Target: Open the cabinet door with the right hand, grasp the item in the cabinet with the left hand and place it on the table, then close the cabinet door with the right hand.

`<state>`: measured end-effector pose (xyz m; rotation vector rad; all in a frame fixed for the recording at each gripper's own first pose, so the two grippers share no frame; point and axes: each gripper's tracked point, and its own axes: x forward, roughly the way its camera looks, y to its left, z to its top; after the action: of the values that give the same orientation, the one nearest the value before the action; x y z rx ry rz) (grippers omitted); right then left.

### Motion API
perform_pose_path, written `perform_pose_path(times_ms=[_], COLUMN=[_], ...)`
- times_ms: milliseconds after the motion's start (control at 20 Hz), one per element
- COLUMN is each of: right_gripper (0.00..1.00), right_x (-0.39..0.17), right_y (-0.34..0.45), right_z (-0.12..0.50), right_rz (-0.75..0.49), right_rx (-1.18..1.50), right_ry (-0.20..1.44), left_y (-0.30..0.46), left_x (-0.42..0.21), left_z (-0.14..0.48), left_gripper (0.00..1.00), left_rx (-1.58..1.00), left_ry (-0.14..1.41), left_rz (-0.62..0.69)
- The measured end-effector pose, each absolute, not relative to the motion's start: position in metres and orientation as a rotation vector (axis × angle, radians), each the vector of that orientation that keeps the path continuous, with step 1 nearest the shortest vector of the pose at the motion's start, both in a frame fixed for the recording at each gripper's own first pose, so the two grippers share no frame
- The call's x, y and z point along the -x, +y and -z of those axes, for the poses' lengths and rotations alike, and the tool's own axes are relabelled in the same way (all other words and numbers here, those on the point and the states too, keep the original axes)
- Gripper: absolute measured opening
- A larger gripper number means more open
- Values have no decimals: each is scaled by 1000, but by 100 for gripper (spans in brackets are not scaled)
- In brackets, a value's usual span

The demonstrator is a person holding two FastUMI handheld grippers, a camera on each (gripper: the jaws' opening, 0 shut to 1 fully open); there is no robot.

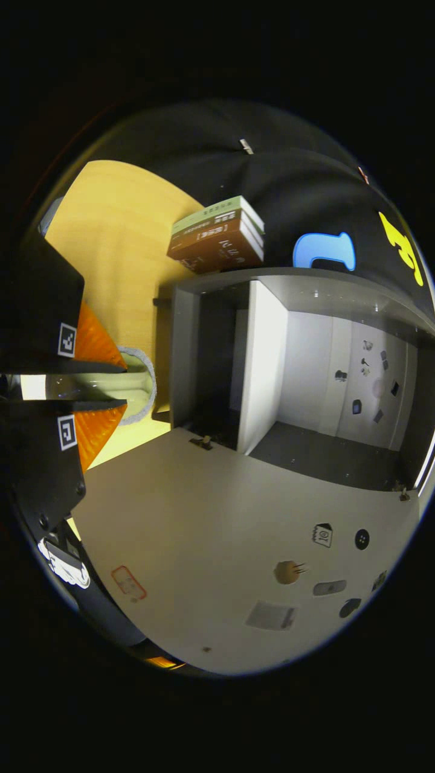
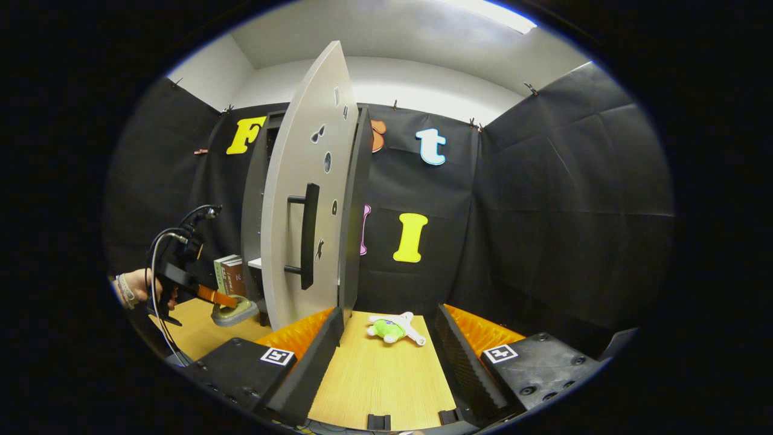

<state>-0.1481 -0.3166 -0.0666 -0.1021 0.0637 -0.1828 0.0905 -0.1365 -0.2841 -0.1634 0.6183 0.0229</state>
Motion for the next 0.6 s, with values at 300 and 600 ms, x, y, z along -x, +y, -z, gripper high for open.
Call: perform_pose_path(times_ms=[300, 600], right_gripper=[95, 98], right_x=[127, 109], right_y=[-312, -327], right_z=[69, 96], right_rz=[119, 52], right_rx=[103, 118], right_ry=[25, 43], left_y=[-136, -136], left_x=[-75, -77], left_z=[357, 433], left_gripper=[20, 21], left_rx=[186, 174], left_ry=[651, 649], left_rz=[-78, -146])
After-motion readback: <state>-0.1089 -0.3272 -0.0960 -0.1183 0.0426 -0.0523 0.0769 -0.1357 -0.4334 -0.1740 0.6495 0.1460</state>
